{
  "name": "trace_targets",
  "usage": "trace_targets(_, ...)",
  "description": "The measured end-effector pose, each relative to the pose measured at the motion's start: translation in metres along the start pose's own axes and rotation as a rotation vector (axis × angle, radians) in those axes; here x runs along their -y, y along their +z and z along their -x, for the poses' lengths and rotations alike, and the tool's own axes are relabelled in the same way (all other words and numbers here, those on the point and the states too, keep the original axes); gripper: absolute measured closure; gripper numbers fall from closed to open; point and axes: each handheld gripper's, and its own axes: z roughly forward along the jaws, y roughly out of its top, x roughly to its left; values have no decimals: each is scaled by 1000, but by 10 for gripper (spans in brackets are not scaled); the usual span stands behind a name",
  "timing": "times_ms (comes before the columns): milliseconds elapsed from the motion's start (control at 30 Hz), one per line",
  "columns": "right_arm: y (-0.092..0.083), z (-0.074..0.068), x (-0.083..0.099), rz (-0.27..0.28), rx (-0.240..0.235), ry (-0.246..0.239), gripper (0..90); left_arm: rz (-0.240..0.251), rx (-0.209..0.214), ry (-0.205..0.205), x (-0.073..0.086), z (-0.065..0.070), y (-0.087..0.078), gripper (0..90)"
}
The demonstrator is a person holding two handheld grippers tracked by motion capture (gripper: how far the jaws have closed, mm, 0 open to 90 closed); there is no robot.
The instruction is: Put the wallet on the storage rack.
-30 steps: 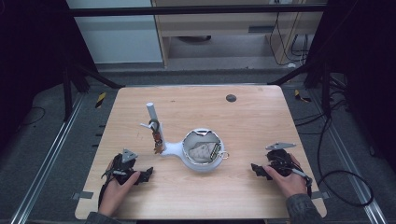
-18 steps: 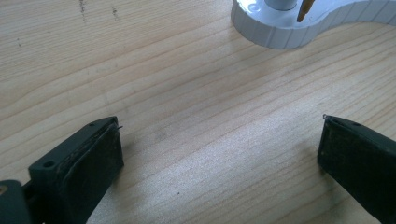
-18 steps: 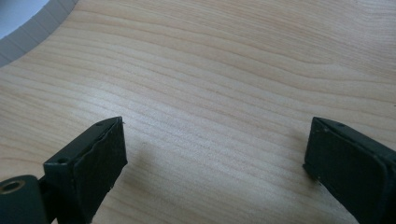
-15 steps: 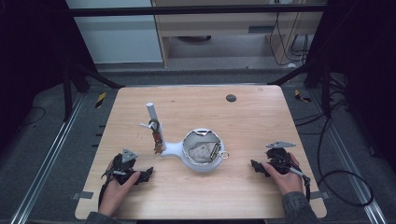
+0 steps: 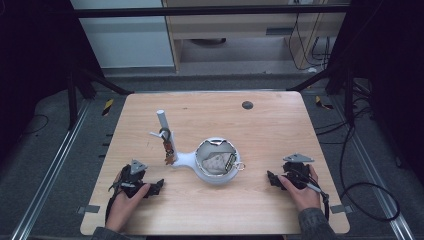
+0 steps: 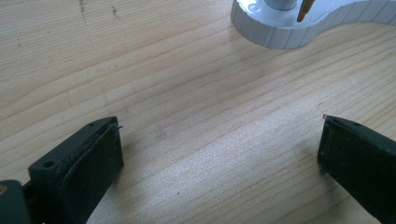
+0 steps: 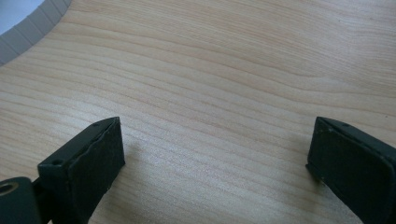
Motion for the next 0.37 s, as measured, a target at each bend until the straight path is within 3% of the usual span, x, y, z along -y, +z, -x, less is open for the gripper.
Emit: trace_targets(367, -2, -3, 2, 1, 8, 2, 32, -1, 1, -1, 0, 0, 0, 0)
